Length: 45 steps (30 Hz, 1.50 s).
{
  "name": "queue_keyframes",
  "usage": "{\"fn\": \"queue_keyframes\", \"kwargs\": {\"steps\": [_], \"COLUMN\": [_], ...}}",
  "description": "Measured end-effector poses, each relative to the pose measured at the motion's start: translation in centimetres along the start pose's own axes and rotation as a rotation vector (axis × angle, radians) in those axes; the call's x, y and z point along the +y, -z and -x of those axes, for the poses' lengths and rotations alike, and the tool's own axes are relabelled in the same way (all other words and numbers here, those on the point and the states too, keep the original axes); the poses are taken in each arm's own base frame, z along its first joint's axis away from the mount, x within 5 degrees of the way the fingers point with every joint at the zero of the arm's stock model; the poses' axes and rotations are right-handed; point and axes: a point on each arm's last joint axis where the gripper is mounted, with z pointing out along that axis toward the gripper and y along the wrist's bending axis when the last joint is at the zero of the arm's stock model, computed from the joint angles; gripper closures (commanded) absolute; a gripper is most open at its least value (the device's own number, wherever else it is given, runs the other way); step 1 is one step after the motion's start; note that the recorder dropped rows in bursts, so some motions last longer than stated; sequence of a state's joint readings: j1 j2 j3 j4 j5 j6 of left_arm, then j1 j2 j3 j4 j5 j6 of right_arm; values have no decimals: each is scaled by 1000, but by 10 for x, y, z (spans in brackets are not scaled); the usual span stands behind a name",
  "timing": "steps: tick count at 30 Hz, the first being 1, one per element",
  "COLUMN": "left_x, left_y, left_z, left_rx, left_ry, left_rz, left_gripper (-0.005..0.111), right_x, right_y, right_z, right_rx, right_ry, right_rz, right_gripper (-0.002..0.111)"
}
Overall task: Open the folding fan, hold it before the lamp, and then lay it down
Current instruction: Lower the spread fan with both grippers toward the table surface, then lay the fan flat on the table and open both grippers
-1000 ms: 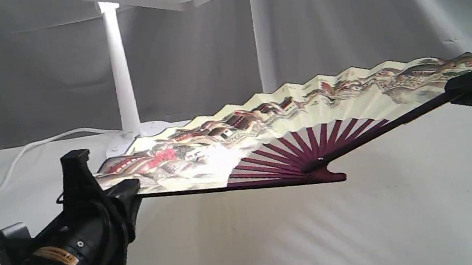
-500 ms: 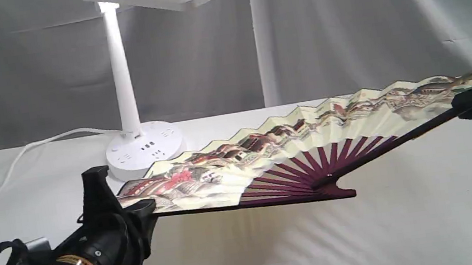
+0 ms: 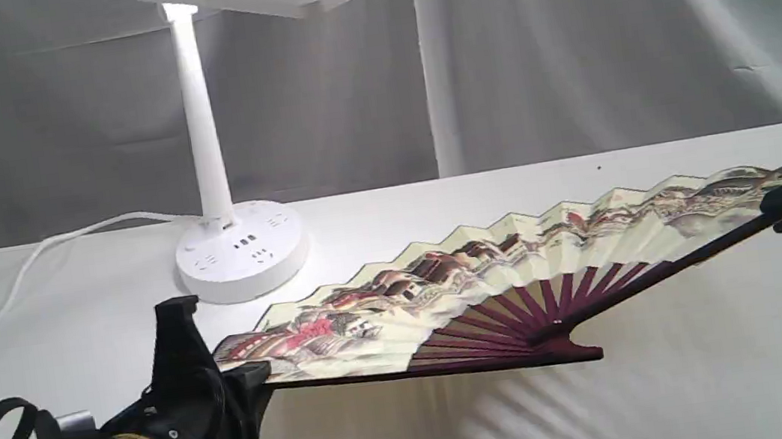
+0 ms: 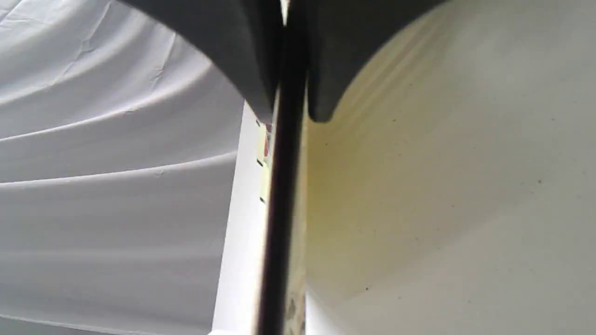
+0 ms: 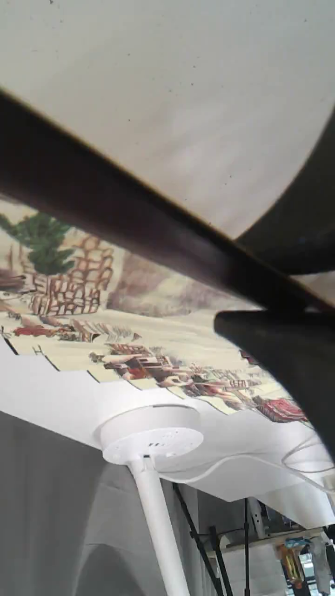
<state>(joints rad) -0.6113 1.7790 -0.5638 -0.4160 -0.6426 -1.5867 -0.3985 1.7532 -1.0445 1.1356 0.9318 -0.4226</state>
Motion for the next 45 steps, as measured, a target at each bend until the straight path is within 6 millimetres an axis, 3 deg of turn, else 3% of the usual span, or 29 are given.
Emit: {"fn": "queue_keyframes", "kwargs": {"steps": [7,15,21,26,33,45], "left_x": [0,-3,-4,-3,4,1], "left_y": [0,-1,-1,-1,-1,-1], "left_z": [0,0,1,0,-2,-2], "left_rx": [-2,-11,-17,-15,12,19], "left_ry": [3,31,46,18,-182,-456], "left_rz": [4,-17,-26,-17,61,46], "left_gripper": [106,106,106,106,106,106], "right_x": [0,-6,-7,-6,-5,-5], "right_y": [0,0,0,0,0,0], "right_z": [0,-1,-2,-4,-7,-8], "right_rx": [1,16,24,45,76,87], "right_ry": [-4,67,84,83,85,99], "right_rz": [-3,-62,-73,-65,-53,-48], "right_gripper": [103,68,55,54,54,54]}}
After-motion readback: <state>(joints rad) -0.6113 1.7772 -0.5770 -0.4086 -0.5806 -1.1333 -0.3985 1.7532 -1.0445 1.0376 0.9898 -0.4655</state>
